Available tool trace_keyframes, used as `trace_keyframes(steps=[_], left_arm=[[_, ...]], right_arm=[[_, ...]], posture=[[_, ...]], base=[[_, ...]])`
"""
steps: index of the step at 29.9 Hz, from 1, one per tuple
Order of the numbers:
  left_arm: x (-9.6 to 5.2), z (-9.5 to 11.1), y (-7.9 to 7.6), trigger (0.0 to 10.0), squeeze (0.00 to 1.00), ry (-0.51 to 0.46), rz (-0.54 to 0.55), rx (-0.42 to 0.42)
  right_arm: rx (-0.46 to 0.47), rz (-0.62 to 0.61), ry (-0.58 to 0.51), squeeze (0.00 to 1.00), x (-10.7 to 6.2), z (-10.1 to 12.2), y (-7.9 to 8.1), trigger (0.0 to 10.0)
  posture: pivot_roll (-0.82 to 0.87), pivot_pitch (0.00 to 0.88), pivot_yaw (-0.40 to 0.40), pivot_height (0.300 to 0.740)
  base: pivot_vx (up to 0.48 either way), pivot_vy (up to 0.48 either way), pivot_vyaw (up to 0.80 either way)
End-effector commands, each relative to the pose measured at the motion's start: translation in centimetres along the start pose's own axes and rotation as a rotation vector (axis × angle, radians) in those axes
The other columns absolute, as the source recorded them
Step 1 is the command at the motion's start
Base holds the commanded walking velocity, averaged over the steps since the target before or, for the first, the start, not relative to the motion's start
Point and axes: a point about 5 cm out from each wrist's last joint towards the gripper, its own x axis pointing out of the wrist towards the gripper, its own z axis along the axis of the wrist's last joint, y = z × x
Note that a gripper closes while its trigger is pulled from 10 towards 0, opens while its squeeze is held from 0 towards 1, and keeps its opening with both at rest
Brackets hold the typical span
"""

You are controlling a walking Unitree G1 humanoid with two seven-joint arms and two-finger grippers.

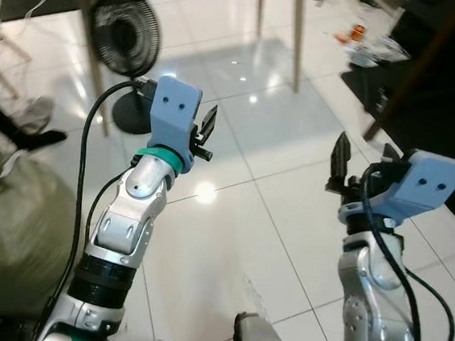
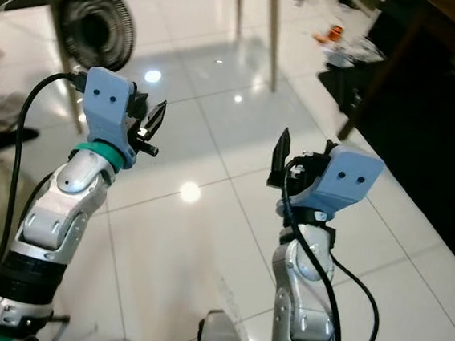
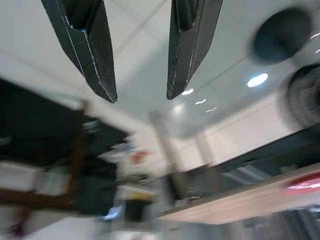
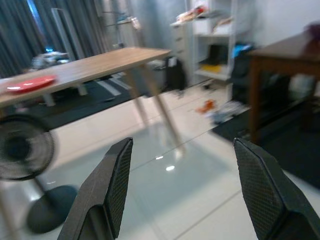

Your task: Setting the table

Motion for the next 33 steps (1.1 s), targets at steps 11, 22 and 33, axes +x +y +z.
trace_keyframes(steps=[11,22,33], left_arm=[[-0.23,-0.64,0.66,10.0,0.0,0.032,0.026,0.052],[-0.14,-0.46,0.79,10.0,0.0,0.026,0.033,0.053],[-0.04,-0.41,1.0,10.0,0.0,0.024,0.046,0.059]], right_arm=[[0.013,-0.003,0.025,0.0,-0.27,-0.44,0.16,10.0],[0.011,-0.003,0.025,0.0,-0.23,-0.42,0.14,10.0],[0.011,-0.004,0.027,0.0,-0.15,-0.45,0.17,10.0]], posture=[[-0.15,0.033,0.117,0.74],[-0.15,0.032,0.117,0.74],[-0.15,0.031,0.117,0.74]], base=[[0.0,0.0,-0.8],[0.0,0.0,-0.8],[0.0,0.0,-0.8]])
